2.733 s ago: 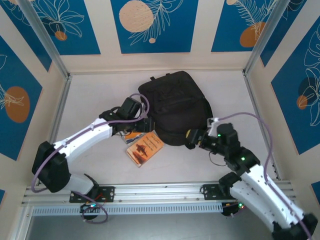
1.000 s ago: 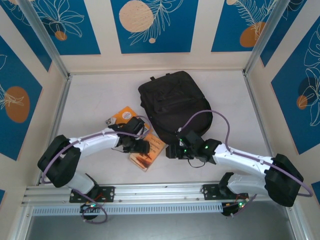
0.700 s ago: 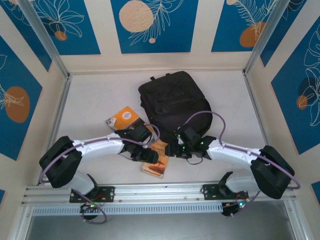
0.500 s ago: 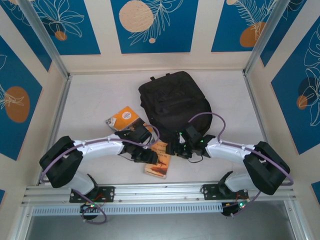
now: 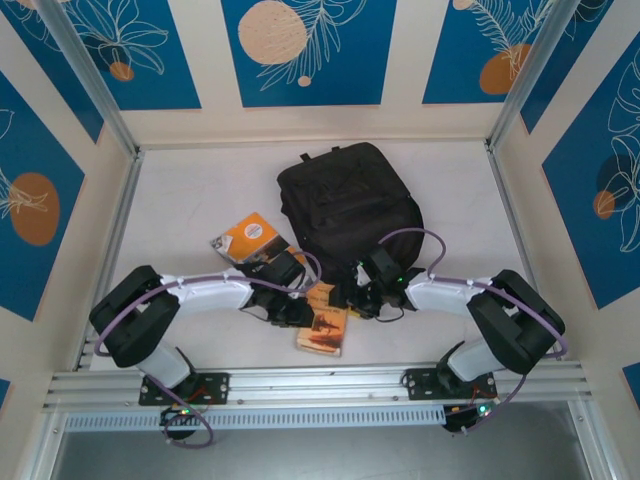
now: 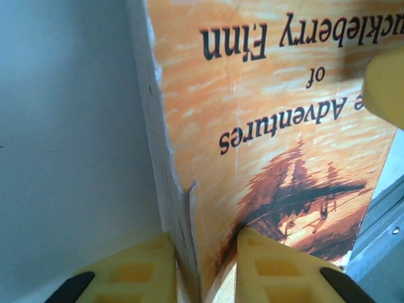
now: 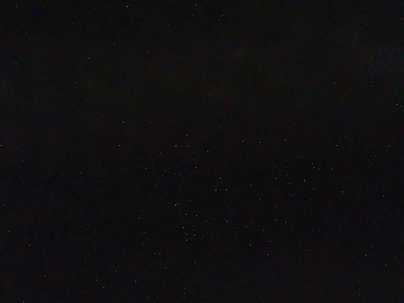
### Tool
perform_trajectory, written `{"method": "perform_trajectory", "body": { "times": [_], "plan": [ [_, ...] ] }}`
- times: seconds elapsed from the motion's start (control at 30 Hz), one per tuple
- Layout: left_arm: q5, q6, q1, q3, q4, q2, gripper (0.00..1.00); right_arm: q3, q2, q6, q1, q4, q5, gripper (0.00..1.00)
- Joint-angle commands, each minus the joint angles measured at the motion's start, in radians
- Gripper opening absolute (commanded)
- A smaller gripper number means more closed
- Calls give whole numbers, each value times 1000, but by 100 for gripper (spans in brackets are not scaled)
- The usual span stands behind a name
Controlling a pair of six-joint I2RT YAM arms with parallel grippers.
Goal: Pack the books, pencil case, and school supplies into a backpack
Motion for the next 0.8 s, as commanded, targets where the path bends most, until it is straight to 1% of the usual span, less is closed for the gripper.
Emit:
{"method": "perform_trajectory", "body": {
  "times": [0.0, 0.17, 0.23, 0.33, 0.5, 0.57, 0.67, 0.7, 0.77],
  "plan": [
    [-29, 1, -4, -38, 76, 56, 17, -39, 56, 69, 43, 137, -171, 56],
    [-35, 0, -4, -47, 83, 53, 14, -29, -32, 80, 41, 144, -199, 52],
    [-32, -1, -4, -49, 88, 52, 14, -29, -45, 81, 43, 150, -212, 51],
    [-18, -6, -4, -46, 97, 46, 13, -29, -22, 77, 43, 158, -227, 49],
    [26, -11, -5, -46, 123, 14, 13, -41, 50, 89, 46, 222, -257, 44],
    [29, -9, -6, -44, 118, -1, 14, -37, 68, 89, 46, 217, -247, 37],
    [11, -3, -5, -42, 84, -29, 18, -42, 31, 78, 45, 172, -195, 18],
    [-4, 0, -5, -43, 66, -43, 21, -44, 2, 71, 46, 152, -178, 14],
    [-48, 14, -3, -41, 15, -83, 33, -43, -79, 35, 46, 78, -127, 6]
  ]
}}
